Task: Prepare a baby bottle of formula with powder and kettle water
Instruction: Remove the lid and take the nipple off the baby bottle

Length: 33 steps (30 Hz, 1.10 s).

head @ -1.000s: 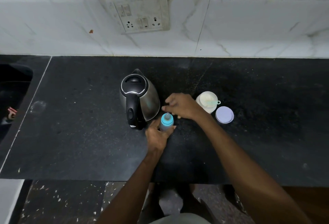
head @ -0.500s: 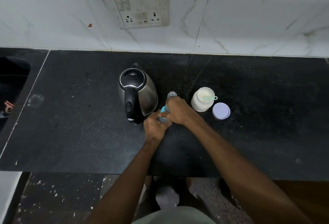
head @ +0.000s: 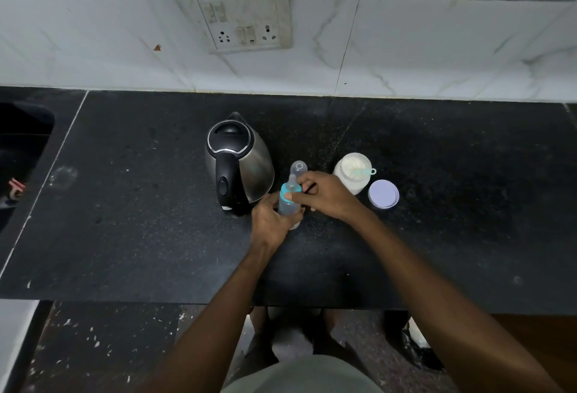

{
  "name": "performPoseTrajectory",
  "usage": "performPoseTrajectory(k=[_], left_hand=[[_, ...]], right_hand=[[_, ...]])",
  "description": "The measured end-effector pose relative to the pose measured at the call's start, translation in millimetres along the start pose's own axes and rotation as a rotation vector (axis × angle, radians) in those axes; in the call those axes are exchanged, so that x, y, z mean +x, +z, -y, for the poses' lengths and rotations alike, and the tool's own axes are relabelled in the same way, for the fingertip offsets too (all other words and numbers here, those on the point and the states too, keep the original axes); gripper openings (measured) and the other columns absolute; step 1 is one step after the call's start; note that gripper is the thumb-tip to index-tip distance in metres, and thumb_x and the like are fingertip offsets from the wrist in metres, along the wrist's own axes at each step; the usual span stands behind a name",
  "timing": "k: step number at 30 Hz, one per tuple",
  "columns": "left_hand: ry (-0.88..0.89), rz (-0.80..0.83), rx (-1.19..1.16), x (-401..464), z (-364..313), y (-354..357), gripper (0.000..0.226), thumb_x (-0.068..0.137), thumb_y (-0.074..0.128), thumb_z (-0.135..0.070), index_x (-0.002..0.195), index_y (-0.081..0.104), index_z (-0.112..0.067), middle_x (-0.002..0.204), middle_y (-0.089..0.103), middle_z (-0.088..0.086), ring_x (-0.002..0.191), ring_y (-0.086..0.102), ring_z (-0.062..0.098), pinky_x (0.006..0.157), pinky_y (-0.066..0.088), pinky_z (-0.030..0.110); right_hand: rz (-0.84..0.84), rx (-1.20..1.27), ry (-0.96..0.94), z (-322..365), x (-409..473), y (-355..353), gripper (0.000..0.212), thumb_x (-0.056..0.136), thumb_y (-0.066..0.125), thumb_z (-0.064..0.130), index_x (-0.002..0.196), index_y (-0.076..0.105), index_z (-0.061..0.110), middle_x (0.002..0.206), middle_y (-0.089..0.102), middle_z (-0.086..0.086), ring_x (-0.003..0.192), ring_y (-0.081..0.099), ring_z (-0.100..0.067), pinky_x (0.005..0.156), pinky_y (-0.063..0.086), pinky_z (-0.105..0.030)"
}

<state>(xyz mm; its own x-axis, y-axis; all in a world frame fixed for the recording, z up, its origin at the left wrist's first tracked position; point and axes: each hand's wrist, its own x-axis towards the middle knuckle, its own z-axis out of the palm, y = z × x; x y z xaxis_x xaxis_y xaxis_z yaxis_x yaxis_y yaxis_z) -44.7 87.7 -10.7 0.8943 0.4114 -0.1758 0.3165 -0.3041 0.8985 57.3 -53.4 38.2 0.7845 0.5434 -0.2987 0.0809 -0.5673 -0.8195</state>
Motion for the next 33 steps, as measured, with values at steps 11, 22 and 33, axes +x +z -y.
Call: performPoseTrajectory(k=[11, 22, 33], left_hand=[[0.026, 0.187, -0.220, 19, -41, -22, 0.035, 0.083, 0.088, -0.023, 0.115, 0.075, -0.016, 0.101, 0.080, 0.000, 0.094, 0.076, 0.013, 0.081, 0.062, 0.030], [0.063, 0.297, -0.061, 26, -50, -32, 0.065, 0.076, 0.074, -0.075, 0.110, 0.075, -0.020, 0.101, 0.076, 0.005, 0.091, 0.075, 0.020, 0.083, 0.063, 0.045], [0.292, 0.453, 0.080, 40, -89, -48, 0.044, 0.094, 0.071, -0.045, 0.070, 0.055, -0.012, 0.061, 0.056, 0.006, 0.059, 0.049, 0.010, 0.057, 0.039, 0.037]], right_hand=[[0.210, 0.612, 0.080, 8, -27, -6, 0.042, 0.100, 0.064, 0.034, 0.140, 0.060, 0.023, 0.132, 0.071, 0.002, 0.125, 0.067, -0.016, 0.102, 0.057, -0.043], [0.217, 0.276, -0.016, 8, -19, -1, 0.045, 0.083, 0.080, 0.002, 0.121, 0.065, 0.021, 0.104, 0.076, -0.007, 0.097, 0.074, -0.014, 0.085, 0.061, -0.036], [0.467, 0.439, 0.015, 14, -25, -14, 0.028, 0.067, 0.064, 0.001, 0.094, 0.065, -0.004, 0.082, 0.066, -0.021, 0.080, 0.066, -0.025, 0.082, 0.053, -0.037]])
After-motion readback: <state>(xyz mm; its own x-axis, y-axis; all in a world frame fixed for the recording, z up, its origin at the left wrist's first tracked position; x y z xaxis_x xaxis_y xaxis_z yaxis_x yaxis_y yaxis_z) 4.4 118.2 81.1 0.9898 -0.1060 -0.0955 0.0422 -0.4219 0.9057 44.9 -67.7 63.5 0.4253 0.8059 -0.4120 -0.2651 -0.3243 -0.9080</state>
